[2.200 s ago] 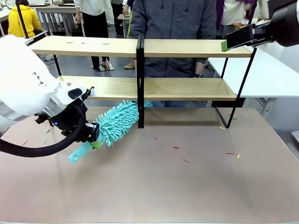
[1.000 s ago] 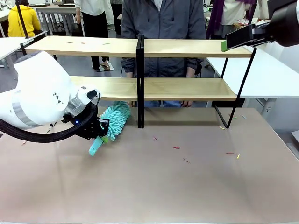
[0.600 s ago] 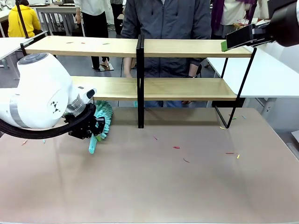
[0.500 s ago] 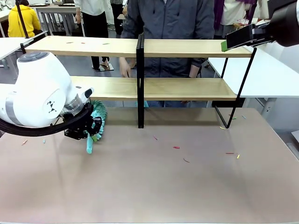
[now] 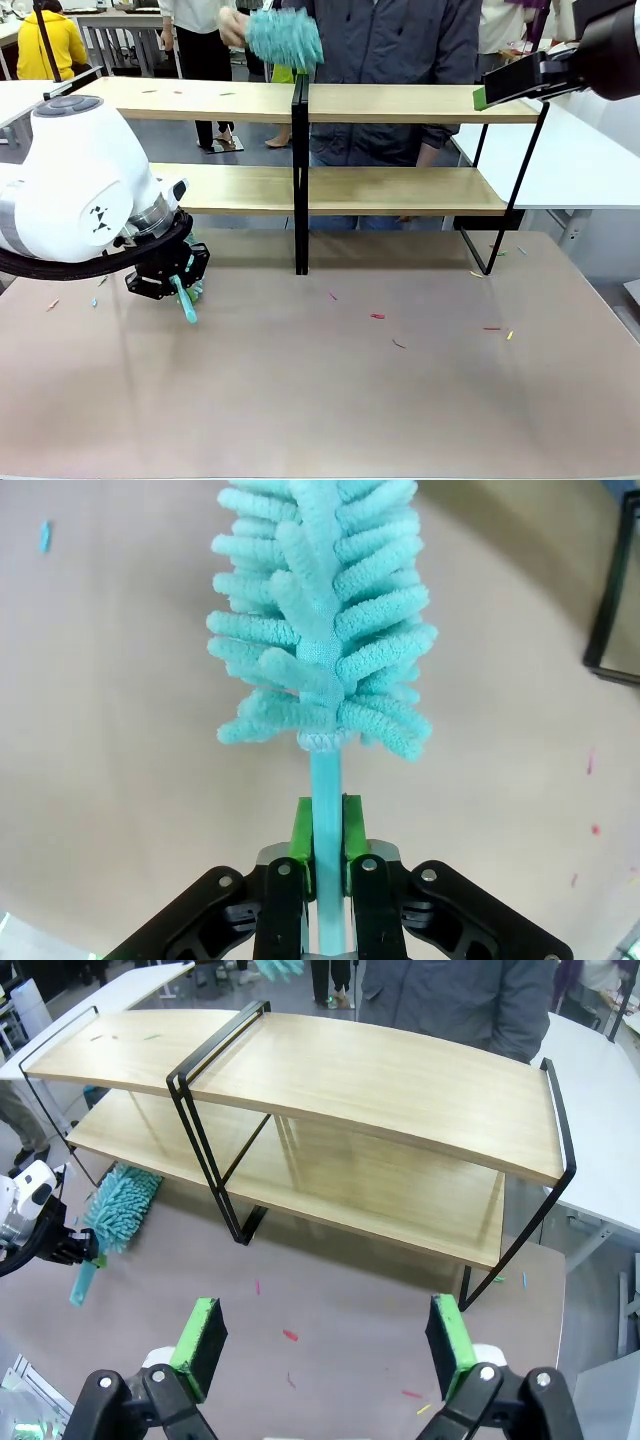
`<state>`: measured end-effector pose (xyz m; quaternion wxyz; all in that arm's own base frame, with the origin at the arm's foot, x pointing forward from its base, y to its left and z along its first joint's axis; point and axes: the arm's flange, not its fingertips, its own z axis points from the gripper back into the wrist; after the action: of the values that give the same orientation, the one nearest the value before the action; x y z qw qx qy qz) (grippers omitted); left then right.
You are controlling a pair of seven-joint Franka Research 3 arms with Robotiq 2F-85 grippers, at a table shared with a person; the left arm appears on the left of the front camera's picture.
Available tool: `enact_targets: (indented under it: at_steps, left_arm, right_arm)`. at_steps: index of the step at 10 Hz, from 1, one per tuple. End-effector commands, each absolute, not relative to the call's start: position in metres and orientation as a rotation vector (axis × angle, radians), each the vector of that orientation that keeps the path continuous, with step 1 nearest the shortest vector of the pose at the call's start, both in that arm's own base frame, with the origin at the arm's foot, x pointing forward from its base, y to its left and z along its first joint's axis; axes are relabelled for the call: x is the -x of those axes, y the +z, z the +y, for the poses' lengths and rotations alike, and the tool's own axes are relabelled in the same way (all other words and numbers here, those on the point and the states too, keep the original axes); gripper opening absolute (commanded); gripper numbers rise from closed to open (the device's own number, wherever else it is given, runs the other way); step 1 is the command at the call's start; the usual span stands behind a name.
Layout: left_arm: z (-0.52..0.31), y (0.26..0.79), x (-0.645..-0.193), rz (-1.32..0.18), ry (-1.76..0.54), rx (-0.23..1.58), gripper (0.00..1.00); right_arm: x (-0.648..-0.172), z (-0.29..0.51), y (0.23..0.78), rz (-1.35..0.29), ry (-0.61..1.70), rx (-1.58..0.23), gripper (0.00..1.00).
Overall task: Clean the shelves.
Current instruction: Clean another randomly selected level of the Shelf with the Duster.
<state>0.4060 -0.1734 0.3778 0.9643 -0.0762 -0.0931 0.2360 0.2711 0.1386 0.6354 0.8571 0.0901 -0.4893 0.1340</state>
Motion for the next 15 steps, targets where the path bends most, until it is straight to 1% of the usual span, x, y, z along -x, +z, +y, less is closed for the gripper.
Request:
enact_targets:
  at_steps: [1, 3, 5, 8, 10, 13, 14, 15]
  left_arm:
    - [-0.181, 0.376, -0.412, -0.153, 0.526, 0.092, 0.13]
    - [-0.173, 0.387, -0.402, -0.099, 0.546, 0.095, 0.13]
    - [-0.157, 0.401, -0.381, -0.055, 0.557, 0.081, 0.13]
    - [-0.128, 0.403, -0.358, 0.056, 0.540, 0.030, 0.13]
    - [-0.110, 0.414, -0.331, 0.153, 0.433, 0.069, 0.13]
    - [-0.082, 0.433, -0.296, 0.121, 0.409, 0.111, 0.13]
    - [-0.074, 0.438, -0.284, 0.154, 0.330, 0.113, 0.13]
    - [-0.066, 0.444, -0.272, 0.132, 0.309, 0.126, 0.13]
  right_arm:
    - [-0.271, 0.138, 0.636, -1.029, 0.280, -0.193, 1.00]
    - [-0.271, 0.138, 0.636, -1.029, 0.280, -0.193, 1.00]
    - [-0.271, 0.138, 0.636, -1.029, 0.280, -0.193, 1.00]
    - [-0.271, 0.138, 0.636, -1.029, 0.280, -0.193, 1.00]
    - [-0.271, 0.138, 0.636, -1.029, 0.280, -0.193, 1.00]
    - [-0.271, 0.138, 0.636, -1.029, 0.280, -0.193, 1.00]
    - [-0.271, 0.138, 0.636, -1.029, 0.280, -0.193, 1.00]
    - [-0.271, 0.138, 0.636, -1.029, 0.280, -0.193, 1.00]
